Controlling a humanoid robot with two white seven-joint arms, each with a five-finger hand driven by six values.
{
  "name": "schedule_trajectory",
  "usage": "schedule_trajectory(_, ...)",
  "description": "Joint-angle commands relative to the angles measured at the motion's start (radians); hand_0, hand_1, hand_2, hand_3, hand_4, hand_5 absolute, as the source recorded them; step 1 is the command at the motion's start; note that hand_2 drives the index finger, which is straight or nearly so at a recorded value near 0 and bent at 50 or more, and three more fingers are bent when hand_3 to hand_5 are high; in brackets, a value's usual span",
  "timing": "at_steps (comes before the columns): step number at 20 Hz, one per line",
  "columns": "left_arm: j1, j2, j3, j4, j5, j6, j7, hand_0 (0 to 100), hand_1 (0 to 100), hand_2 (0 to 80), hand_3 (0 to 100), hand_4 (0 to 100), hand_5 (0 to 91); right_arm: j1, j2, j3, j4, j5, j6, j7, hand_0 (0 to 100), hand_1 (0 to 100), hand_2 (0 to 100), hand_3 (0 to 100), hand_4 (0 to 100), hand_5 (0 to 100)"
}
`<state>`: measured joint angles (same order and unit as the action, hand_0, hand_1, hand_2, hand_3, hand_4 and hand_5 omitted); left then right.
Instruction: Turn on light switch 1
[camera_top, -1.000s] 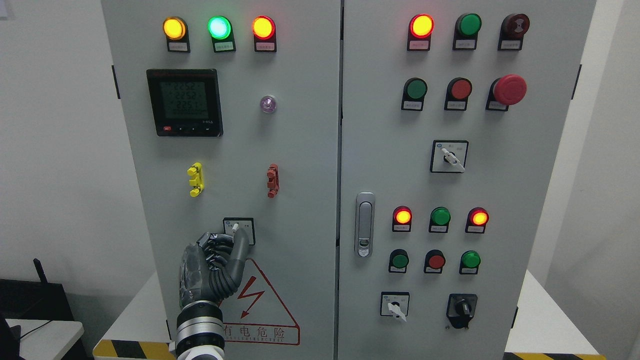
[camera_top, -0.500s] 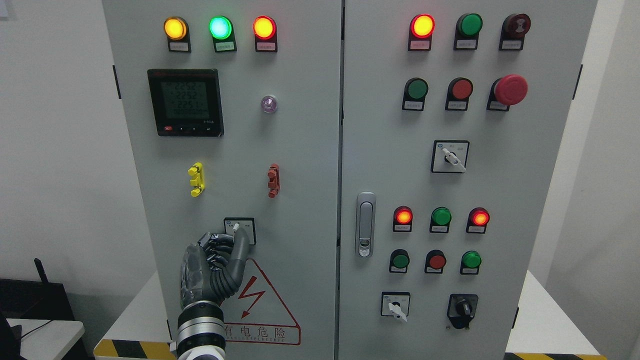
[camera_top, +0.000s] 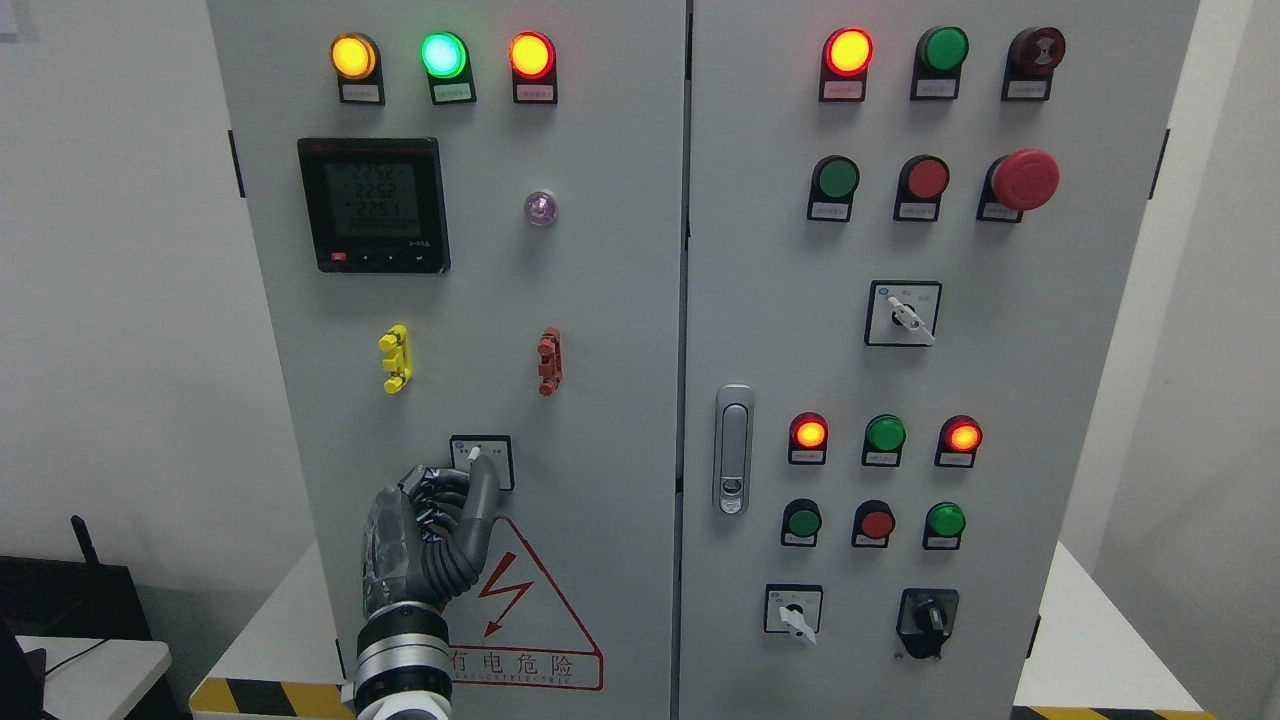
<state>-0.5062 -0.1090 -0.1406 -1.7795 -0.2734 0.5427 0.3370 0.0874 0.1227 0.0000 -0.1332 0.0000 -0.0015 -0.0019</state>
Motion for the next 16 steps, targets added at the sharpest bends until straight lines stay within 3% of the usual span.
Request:
schedule_trajectory(1, 0.000, 0.000, -0.005, 0.002, 0.000, 0.000, -0.001, 46, 38, 56.2, 73, 86, 80.3, 0.000, 0.000, 0.020, 0.000, -0.026, 0.000, 0.000, 12, 39, 0, 0, 0, 0)
schedule_trajectory(16, -0.005, 0.000, -0.019, 0.003, 0.000, 0.000, -0.003, 54, 28, 59.7, 75, 87, 81.4, 0.000, 0.000, 0.020, 0.000, -0.026, 0.000, 0.000, 12, 39, 0, 0, 0, 0)
